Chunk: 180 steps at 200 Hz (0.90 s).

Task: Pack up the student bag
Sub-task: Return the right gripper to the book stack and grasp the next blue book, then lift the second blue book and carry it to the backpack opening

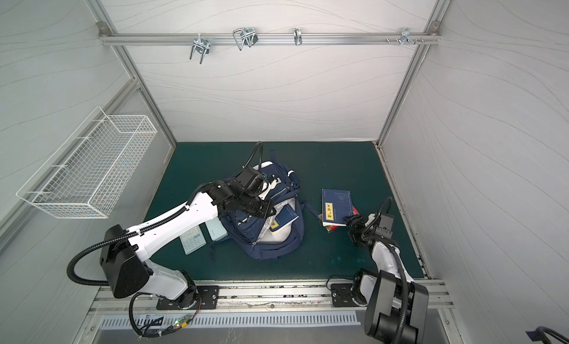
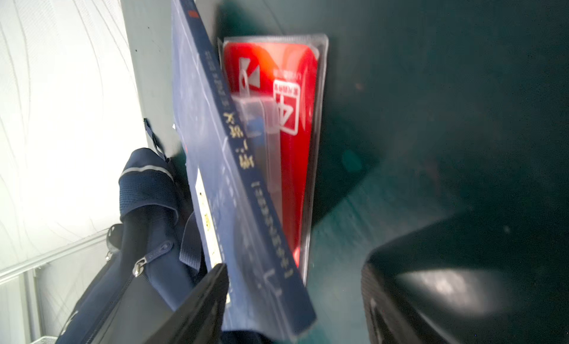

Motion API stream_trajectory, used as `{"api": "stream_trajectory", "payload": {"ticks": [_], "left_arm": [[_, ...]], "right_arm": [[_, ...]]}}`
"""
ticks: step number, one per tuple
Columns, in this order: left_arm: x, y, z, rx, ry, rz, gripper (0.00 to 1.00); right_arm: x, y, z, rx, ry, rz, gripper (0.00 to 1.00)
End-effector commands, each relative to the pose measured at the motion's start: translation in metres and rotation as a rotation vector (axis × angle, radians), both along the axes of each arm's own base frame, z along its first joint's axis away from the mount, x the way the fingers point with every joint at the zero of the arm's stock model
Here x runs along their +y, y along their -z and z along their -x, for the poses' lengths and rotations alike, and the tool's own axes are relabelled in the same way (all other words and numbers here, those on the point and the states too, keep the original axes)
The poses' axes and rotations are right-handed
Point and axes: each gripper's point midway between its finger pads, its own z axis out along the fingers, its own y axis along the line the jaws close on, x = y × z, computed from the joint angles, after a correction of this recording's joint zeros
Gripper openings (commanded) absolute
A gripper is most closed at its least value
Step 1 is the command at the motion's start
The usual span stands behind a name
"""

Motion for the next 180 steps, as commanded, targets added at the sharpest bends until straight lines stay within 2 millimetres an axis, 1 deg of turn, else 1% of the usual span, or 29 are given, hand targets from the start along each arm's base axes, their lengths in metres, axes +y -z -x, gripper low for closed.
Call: {"api": "stream_trajectory", "payload": {"ticks": [1,24,55,65,78,94,116,134,158,180], "left_arm": [[-0.008,-0.03,-0.006,-0.076,0.002,0.094,0.0],[-0.009,-0.031,-0.007,-0.077,0.004,0.093,0.0],[-0.01,-0.03,-0.008,-0.075,0.004,0.092,0.0],[-0.01,-0.029,-0.008,-0.071,0.003,0.09,0.0],[-0.01,-0.028,-0.008,-0.069,0.002,0.087,0.0],[-0.01,-0.028,-0.009,-0.068,0.001,0.085,0.0],[-0.009,-0.03,-0.008,-0.072,-0.002,0.085,0.0],[-0.008,-0.033,-0.009,-0.079,-0.006,0.086,0.0],[-0.006,-0.037,-0.013,-0.101,-0.015,0.071,0.0],[-0.003,-0.045,-0.016,-0.13,-0.021,0.055,0.0]], "right_arm": [[-0.002,-0.007,-0.015,-0.071,-0.01,-0.009,0.59],[-0.002,-0.008,-0.021,-0.095,-0.026,-0.009,0.47],[-0.005,-0.005,-0.022,-0.093,-0.027,0.009,0.38],[-0.004,-0.006,-0.023,-0.099,-0.033,0.003,0.32],[-0.004,-0.006,-0.024,-0.101,-0.039,0.004,0.27],[-0.005,-0.007,-0.025,-0.102,-0.044,0.012,0.17],[-0.004,-0.012,-0.026,-0.113,-0.053,0.015,0.08],[-0.004,-0.02,-0.025,-0.126,-0.058,0.022,0.0],[-0.004,-0.038,-0.023,-0.162,-0.05,0.035,0.0],[0.003,-0.066,-0.02,-0.219,-0.062,0.013,0.0]]}}
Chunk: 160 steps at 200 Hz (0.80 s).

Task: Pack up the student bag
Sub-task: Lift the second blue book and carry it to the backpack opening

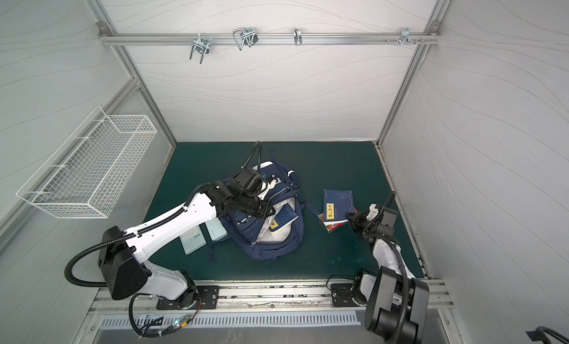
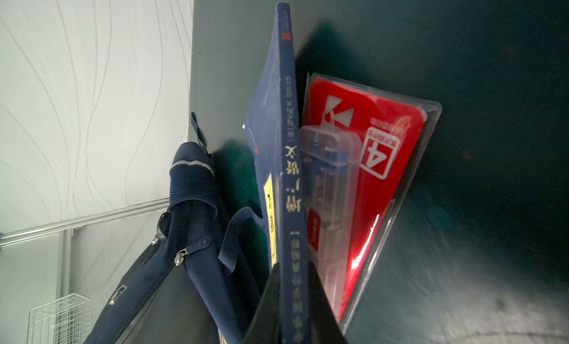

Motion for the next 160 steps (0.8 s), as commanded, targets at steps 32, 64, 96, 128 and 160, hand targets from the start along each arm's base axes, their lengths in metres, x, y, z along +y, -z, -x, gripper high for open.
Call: {"api": "stream_trajectory", "payload": {"ticks": [32,64,96,128,160], "left_arm": [[-0.002,-0.058,-0.022,-0.174,-0.012,0.058,0.0],[0.0,-0.066,-0.028,-0.209,-0.018,0.06,0.0],[0.005,-0.058,-0.037,-0.201,-0.047,0.052,0.0],[0.018,-0.044,-0.048,-0.19,-0.104,0.01,0.0],[0.035,-0.043,-0.062,-0.154,-0.205,0.023,0.0]], "right_arm": [[0.03,-0.066,0.006,-0.083,-0.111,-0.063,0.0],[0.055,-0.11,0.001,-0.149,-0.189,-0.084,0.0],[0.079,-0.166,0.006,-0.202,-0.248,-0.001,0.0],[0.098,-0.192,0.022,-0.156,-0.318,0.026,0.0],[0.115,-0.206,0.05,-0.132,-0.416,0.016,0.0]]}}
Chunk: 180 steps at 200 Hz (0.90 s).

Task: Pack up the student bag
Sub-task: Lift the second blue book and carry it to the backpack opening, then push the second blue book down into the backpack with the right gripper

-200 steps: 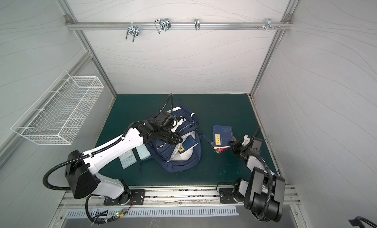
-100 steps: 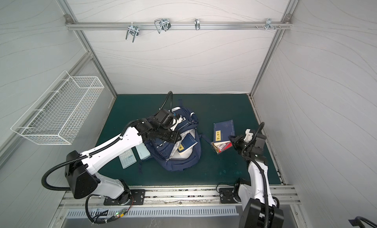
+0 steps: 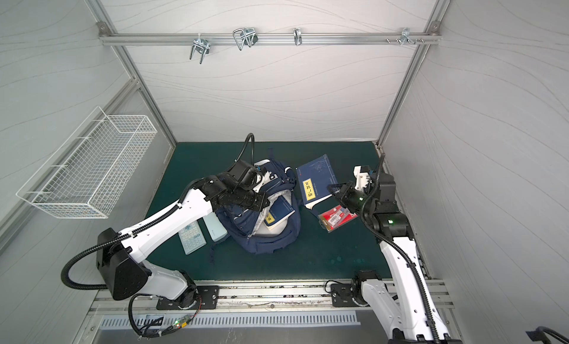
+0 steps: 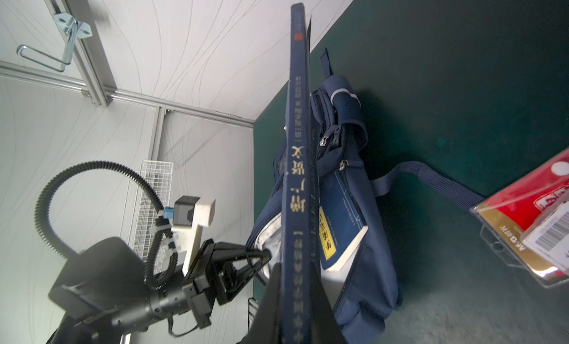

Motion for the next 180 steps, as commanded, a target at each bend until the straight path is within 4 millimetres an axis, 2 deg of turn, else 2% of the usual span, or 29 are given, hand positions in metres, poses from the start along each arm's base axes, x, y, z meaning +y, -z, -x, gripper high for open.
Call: {"api": "stream_trajectory", "payload": {"ticks": [1,22,48,81,108,134,158,180], "left_arm": [[0.009,-0.027,-0.03,-0.08,-0.106,0.072,0.0],[0.009,-0.033,-0.031,-0.086,-0.106,0.115,0.0],[0.001,-0.042,-0.031,-0.107,-0.074,0.162,0.0],[-0.006,-0.045,-0.03,-0.094,-0.038,0.178,0.0],[-0.017,-0.061,-0.022,-0.101,0.03,0.24,0.0],[-0.017,-0.073,-0.011,-0.123,0.08,0.252,0.0],[-0.017,-0.076,0.001,-0.123,0.118,0.247,0.0],[-0.017,-0.083,0.006,-0.128,0.119,0.269,0.0]], "right_arm": [[0.007,0.004,0.028,0.088,-0.055,0.021,0.0],[0.02,0.004,0.05,0.145,-0.139,-0.001,0.0],[0.05,0.012,0.078,0.222,-0.284,-0.046,0.0],[0.083,0.022,0.095,0.259,-0.383,-0.041,0.0],[0.099,0.03,0.081,0.245,-0.384,-0.013,0.0],[0.113,0.033,0.054,0.212,-0.362,-0.028,0.0],[0.124,0.033,0.031,0.183,-0.34,-0.034,0.0],[0.134,0.049,0.012,0.22,-0.315,-0.02,0.0]]}}
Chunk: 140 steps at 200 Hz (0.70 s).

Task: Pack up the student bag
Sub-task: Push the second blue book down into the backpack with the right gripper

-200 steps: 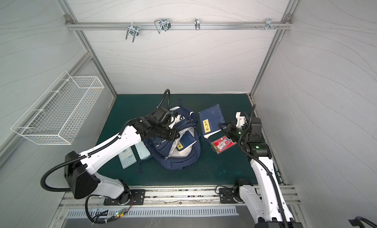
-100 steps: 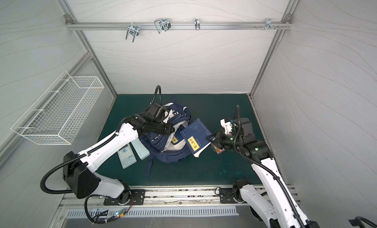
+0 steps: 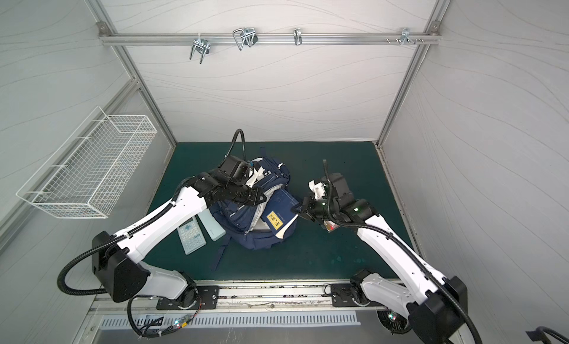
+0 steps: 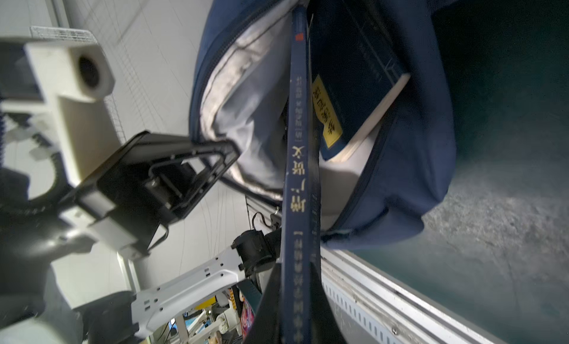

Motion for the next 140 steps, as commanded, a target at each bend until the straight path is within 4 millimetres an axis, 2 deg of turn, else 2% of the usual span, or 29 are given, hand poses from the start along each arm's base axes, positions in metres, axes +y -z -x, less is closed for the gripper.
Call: {"api": "stream_trajectory", "payload": {"ticks": [1,25,46,71,75,76,78,85,97,105,107,111,120,140], "left_arm": [[-0.018,-0.069,0.005,-0.151,0.074,0.17,0.0],[-0.024,-0.082,0.008,-0.153,0.08,0.223,0.0],[-0.028,-0.084,0.008,-0.145,0.083,0.233,0.0],[-0.03,-0.083,0.007,-0.141,0.077,0.24,0.0],[-0.03,-0.084,0.006,-0.144,0.076,0.243,0.0],[-0.03,-0.083,0.006,-0.144,0.074,0.242,0.0],[-0.03,-0.083,0.005,-0.145,0.074,0.241,0.0],[-0.03,-0.083,0.004,-0.149,0.071,0.238,0.0],[-0.029,-0.084,0.003,-0.157,0.067,0.232,0.0],[-0.028,-0.082,0.002,-0.158,0.066,0.226,0.0],[-0.028,-0.082,0.002,-0.158,0.067,0.226,0.0],[-0.028,-0.081,0.002,-0.158,0.067,0.224,0.0],[-0.028,-0.079,0.002,-0.154,0.068,0.218,0.0],[-0.028,-0.073,0.003,-0.142,0.069,0.217,0.0]], "right_arm": [[0.018,-0.015,-0.03,-0.071,0.038,-0.057,0.0],[0.04,0.002,-0.044,-0.051,0.04,-0.092,0.0],[0.06,0.013,-0.057,-0.045,0.045,-0.111,0.0],[0.083,0.029,-0.057,-0.028,0.025,-0.084,0.0],[0.085,0.032,-0.055,-0.024,0.019,-0.068,0.04],[0.085,0.034,-0.055,-0.024,0.017,-0.06,0.09],[0.086,0.035,-0.054,-0.019,0.014,-0.055,0.11],[0.082,0.045,-0.05,-0.013,0.019,0.002,0.32],[0.065,0.054,-0.045,-0.009,0.058,0.073,0.5],[0.054,0.056,-0.043,-0.022,0.079,0.102,0.57],[0.048,0.055,-0.042,-0.034,0.088,0.116,0.65],[0.04,0.056,-0.04,-0.037,0.104,0.147,0.73],[0.024,0.057,-0.036,-0.049,0.119,0.212,0.76],[0.003,0.062,-0.025,-0.052,0.108,0.312,0.73]]}}
